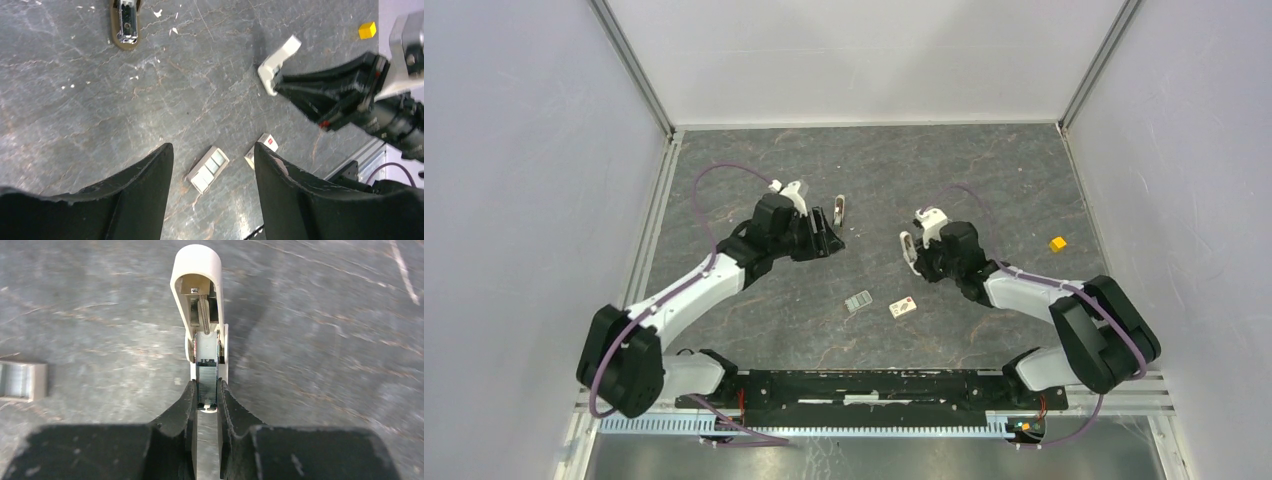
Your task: Load the staples into the stapler
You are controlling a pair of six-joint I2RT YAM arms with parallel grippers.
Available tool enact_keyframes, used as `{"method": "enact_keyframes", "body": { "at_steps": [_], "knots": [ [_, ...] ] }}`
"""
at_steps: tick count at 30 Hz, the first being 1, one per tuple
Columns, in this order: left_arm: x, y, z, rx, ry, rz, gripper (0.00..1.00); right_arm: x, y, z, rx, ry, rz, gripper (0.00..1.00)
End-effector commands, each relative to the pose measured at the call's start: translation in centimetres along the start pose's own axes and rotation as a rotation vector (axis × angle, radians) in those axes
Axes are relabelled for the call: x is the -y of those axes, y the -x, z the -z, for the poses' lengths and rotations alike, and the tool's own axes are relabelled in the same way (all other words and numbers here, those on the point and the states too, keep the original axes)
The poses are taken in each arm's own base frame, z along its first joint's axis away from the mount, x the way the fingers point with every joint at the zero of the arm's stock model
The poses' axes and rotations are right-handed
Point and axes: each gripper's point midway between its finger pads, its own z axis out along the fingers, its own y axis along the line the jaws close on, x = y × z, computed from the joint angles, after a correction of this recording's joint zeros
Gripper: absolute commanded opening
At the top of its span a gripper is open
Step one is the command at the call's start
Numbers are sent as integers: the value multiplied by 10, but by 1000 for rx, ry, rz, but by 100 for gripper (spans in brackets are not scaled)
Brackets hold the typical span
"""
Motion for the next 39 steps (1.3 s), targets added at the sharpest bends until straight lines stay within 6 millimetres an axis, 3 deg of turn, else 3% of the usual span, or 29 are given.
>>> {"method": "enact_keyframes", "body": {
  "at_steps": [1,5,11,19,30,39],
  "knots": [
    [32,29,-21,80,-95,38,66,-30,11,-5,63,88,115,13],
    [40,23,-52,58,-100,29,64,-43,9,-8,63,105,191,13],
    [36,13,-96,16,-85,40,51,-46,3,-14,45,102,228,13],
    [32,2,-134,-15,-95,104,40,-50,3,-14,82,118,236,12],
    [67,-25,-153,-81,-206,101,36,-50,-2,-18,75,127,239,11],
    [71,-37,-155,-98,-207,78,36,-48,0,-18,75,111,237,12]
  ]
}}
